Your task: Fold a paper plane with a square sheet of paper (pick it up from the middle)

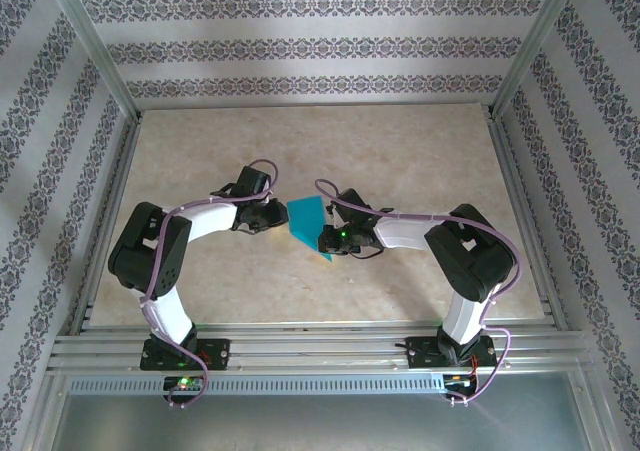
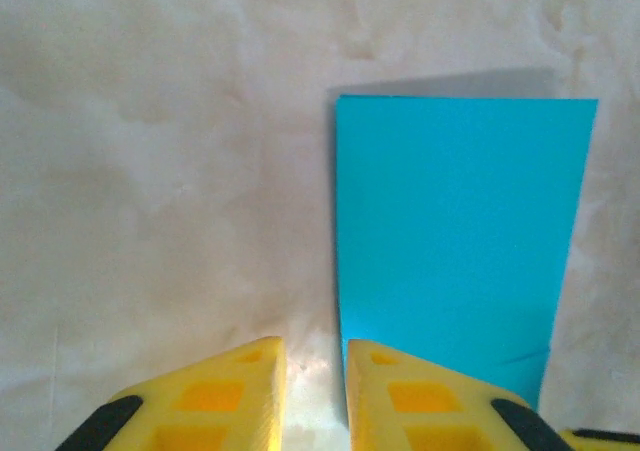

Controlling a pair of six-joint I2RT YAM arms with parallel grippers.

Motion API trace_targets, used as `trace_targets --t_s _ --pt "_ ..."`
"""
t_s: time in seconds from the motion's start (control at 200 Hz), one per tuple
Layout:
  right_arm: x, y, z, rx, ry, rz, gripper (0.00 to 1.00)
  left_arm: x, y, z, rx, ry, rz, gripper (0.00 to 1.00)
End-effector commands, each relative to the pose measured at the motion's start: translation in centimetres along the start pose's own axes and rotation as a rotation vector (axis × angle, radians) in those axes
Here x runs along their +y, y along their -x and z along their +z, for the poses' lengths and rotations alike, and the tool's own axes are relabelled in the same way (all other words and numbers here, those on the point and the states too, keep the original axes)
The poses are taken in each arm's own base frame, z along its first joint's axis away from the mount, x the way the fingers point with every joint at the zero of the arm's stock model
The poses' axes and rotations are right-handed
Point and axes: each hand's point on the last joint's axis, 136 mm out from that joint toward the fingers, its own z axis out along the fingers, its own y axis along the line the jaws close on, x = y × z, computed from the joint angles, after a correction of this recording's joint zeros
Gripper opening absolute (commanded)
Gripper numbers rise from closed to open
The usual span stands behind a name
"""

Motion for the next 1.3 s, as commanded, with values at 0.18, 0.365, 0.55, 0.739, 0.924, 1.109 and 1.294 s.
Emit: trace_targets --t_s 0.18,0.365,0.55,0.739,0.924,1.109,1.294 --pt "3.2 1.0 -2.8 -0.051 0.108 -0.060 0.20 -3.5 -3.1 -3.0 0.042 -0.258 -0.127 0.35" --pt "4.5 2.6 -5.6 -0.173 0.162 -0.072 0.26 -4.2 -4.1 -2.5 0.071 -0.346 -0.194 0.43" --pt "3.2 3.1 -6.5 -0.245 0.134 -0.048 0.30 -5.4 -4.2 -1.7 0.089 -0.418 -0.183 0.49" --pt "2.8 3.0 -6.6 -0.269 0.132 -0.030 0.30 -6.1 -3.9 -1.0 0.089 -0.467 -0.170 0.49" --pt "2.5 3.2 -7.0 -0.286 0.125 -0.022 0.31 -6.4 -4.1 -0.4 0.105 -0.487 -0.141 0.43" --pt "2.4 3.3 -7.1 -0.290 0.124 -0.012 0.31 -6.9 -4.8 -0.6 0.101 -0.497 -0.028 0.42" --pt "2.1 3.2 -6.9 -0.285 0.117 -0.003 0.31 -6.7 -4.7 -0.2 0.098 -0.478 0.029 0.39"
